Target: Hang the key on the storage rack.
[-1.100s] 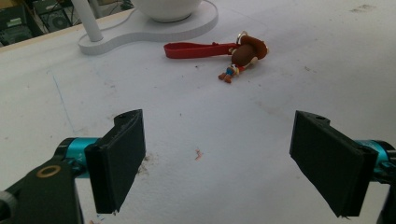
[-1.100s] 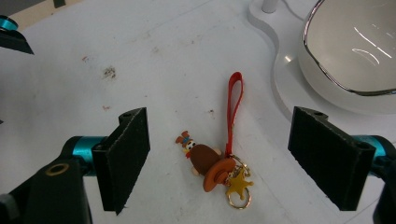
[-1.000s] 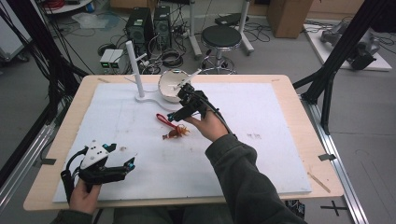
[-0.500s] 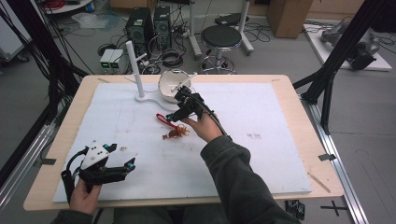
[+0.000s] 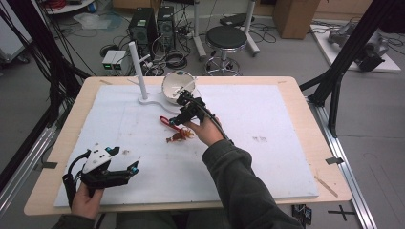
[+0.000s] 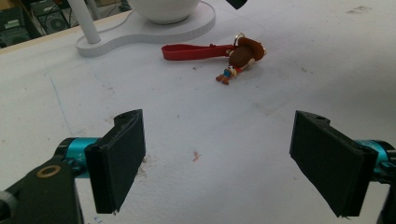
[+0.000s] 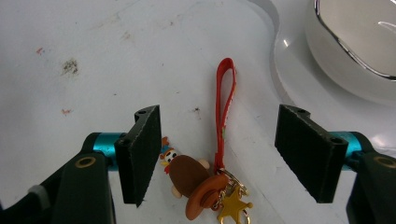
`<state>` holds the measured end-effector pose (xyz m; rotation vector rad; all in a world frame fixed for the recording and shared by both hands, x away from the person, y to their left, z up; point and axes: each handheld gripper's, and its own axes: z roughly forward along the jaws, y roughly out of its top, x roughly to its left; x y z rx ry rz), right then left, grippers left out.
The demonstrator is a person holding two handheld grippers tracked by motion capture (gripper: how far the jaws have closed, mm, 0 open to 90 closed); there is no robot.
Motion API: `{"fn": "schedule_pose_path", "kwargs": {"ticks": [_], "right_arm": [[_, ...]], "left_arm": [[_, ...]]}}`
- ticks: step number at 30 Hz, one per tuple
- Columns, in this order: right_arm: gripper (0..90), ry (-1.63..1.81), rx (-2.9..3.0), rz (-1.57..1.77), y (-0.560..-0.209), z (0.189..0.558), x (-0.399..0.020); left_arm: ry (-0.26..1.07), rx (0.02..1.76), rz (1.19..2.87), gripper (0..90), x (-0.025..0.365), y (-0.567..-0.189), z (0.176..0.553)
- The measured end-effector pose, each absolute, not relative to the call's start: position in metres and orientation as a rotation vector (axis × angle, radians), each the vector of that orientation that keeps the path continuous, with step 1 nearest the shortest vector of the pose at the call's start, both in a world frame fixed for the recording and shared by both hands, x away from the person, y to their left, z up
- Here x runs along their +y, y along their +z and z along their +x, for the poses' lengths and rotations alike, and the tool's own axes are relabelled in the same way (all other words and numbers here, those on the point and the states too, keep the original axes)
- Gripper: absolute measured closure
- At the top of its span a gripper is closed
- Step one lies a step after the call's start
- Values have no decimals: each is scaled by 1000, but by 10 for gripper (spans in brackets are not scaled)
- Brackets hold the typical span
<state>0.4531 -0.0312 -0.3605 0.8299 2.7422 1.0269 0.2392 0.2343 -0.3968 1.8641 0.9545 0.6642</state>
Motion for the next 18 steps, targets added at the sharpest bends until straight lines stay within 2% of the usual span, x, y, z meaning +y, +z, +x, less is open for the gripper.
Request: {"fn": "schedule_pose_path", "kwargs": {"ticks": [18], "right_arm": [[463, 976, 2774, 841, -381, 460, -19]], "left_arm": [[659, 956, 1857, 187, 234, -397, 239]]}}
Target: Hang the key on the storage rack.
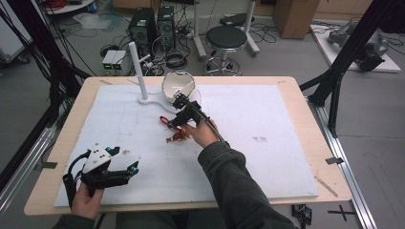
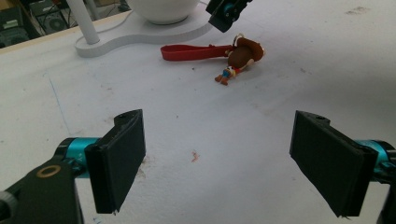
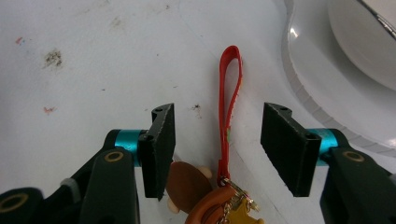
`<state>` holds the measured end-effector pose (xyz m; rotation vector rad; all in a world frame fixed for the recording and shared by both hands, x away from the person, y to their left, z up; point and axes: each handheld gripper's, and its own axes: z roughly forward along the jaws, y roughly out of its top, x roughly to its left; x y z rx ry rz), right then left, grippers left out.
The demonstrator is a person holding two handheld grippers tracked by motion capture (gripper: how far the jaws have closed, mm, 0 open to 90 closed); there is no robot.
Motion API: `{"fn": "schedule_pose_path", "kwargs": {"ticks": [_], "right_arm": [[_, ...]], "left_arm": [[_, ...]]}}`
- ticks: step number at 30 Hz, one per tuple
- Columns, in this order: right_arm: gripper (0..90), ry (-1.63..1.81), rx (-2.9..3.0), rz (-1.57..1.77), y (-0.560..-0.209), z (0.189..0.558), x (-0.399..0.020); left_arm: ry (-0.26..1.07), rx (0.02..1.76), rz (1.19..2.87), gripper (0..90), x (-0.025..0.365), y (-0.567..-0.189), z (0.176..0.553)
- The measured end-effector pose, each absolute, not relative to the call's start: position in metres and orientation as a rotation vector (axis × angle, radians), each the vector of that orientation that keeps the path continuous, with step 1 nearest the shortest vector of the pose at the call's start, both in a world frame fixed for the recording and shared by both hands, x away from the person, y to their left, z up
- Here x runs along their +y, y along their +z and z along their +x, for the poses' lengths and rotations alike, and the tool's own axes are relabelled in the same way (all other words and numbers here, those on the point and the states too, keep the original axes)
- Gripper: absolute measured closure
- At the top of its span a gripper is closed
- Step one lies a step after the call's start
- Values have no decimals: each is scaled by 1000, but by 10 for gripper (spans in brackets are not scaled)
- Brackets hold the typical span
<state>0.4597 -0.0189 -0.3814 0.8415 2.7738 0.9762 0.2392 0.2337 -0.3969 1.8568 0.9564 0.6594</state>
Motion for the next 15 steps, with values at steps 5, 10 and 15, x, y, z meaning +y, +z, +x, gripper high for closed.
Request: {"fn": "schedule_pose_path", "kwargs": {"ticks": [5, 10, 15], "right_arm": [[490, 969, 2780, 871, -391, 460, -17], [518, 935, 2797, 868, -396, 461, -14], [545, 924, 2803, 876, -399, 464, -15]], "left_arm": [[659, 956, 1857, 187, 234, -397, 239], [660, 954, 1858, 187, 234, -397, 239], [659, 953, 1860, 187, 233, -397, 239]]}}
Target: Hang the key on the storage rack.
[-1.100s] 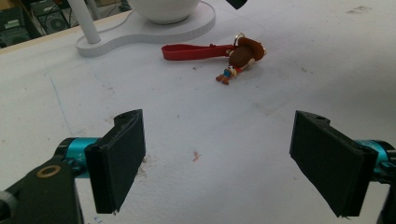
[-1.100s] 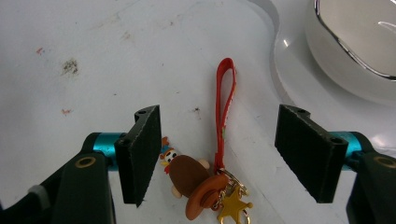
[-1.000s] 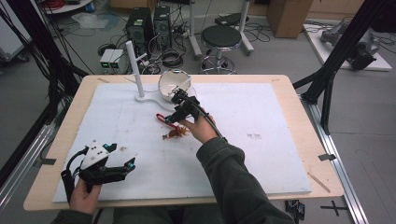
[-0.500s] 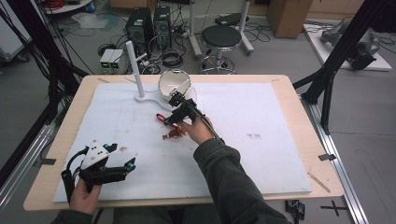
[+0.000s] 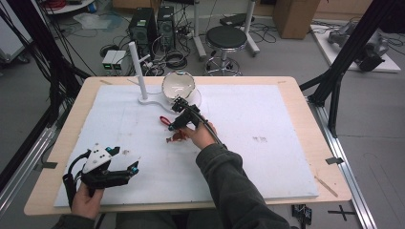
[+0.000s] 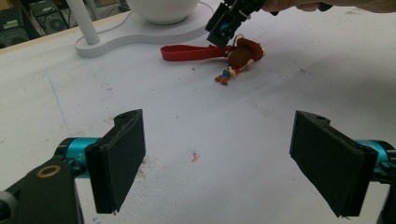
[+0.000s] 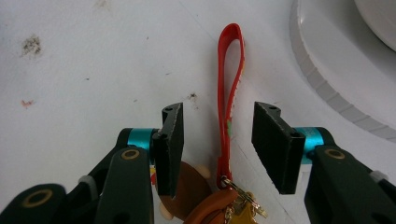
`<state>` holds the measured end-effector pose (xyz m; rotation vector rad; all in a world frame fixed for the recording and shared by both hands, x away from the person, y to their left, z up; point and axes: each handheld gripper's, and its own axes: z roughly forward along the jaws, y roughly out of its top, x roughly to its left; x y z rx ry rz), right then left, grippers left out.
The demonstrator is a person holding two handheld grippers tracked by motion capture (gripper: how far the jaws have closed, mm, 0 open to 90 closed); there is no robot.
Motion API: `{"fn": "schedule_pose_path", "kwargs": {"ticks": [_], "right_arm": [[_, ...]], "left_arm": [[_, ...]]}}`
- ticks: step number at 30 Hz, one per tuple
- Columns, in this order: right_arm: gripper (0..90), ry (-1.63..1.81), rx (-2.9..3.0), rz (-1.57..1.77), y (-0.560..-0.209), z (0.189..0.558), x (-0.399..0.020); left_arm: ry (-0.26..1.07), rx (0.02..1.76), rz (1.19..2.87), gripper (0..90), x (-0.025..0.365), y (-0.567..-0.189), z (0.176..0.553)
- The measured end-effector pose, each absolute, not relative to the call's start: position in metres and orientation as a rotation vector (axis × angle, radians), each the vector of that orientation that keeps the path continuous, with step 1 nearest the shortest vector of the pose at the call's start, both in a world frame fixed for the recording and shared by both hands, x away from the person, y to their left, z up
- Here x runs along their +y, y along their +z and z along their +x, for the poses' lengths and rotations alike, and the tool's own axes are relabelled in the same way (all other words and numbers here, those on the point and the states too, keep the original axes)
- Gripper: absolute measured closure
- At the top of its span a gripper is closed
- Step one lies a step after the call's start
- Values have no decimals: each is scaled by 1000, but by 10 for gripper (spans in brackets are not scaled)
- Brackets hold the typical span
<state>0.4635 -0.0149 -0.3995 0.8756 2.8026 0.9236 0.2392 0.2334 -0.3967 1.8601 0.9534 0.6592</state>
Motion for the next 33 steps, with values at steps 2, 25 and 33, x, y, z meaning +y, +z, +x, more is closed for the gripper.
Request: {"fn": "schedule_pose_path", "kwargs": {"ticks": [2, 25, 33], "right_arm": [[549, 914, 2805, 878, -400, 463, -15], [672, 820, 2834, 879, -414, 469, -11], [729, 760, 2830, 868, -417, 468, -8]], "left_arm": [[661, 953, 1861, 187, 233, -397, 239], [658, 949, 1861, 187, 234, -396, 239], [657, 945, 1866, 187, 232, -397, 239]]}}
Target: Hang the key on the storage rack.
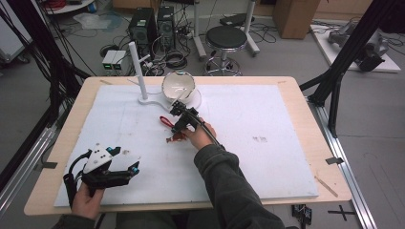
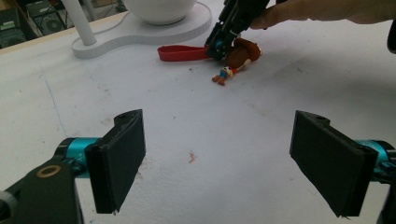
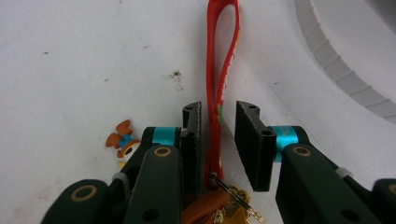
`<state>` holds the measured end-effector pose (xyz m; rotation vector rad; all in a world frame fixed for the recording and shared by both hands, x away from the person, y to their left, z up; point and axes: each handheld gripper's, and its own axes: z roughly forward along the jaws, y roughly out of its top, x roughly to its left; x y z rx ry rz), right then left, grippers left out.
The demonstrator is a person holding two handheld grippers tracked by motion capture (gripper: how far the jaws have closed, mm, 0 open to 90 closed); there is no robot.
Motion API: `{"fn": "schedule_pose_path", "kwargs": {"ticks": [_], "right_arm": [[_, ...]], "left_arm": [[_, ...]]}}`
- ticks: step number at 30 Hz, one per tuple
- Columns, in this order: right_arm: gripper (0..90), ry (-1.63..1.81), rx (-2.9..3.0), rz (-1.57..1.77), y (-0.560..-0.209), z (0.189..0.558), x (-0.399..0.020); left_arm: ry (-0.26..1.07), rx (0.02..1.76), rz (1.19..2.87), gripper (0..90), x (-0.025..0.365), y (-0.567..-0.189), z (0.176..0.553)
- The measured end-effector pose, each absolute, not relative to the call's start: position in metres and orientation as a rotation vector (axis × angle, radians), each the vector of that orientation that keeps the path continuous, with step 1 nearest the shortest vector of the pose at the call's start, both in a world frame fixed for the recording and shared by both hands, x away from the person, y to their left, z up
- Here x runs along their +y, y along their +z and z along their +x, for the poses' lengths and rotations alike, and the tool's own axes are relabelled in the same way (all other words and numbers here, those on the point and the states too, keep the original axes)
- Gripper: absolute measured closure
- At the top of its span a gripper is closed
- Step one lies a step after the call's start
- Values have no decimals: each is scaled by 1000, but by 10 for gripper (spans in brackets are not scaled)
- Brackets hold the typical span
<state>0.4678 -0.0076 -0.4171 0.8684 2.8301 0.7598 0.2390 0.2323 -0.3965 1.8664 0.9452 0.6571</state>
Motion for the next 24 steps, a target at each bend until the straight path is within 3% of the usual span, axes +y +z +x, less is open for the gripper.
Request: {"fn": "schedule_pose_path", "kwargs": {"ticks": [16, 24], "right_arm": [[836, 761, 2810, 888, -419, 469, -8], [847, 778, 2805, 890, -419, 469, -9]], "left_arm": [[657, 941, 1867, 187, 231, -396, 238], [660, 943, 1860, 187, 232, -396, 239]]}}
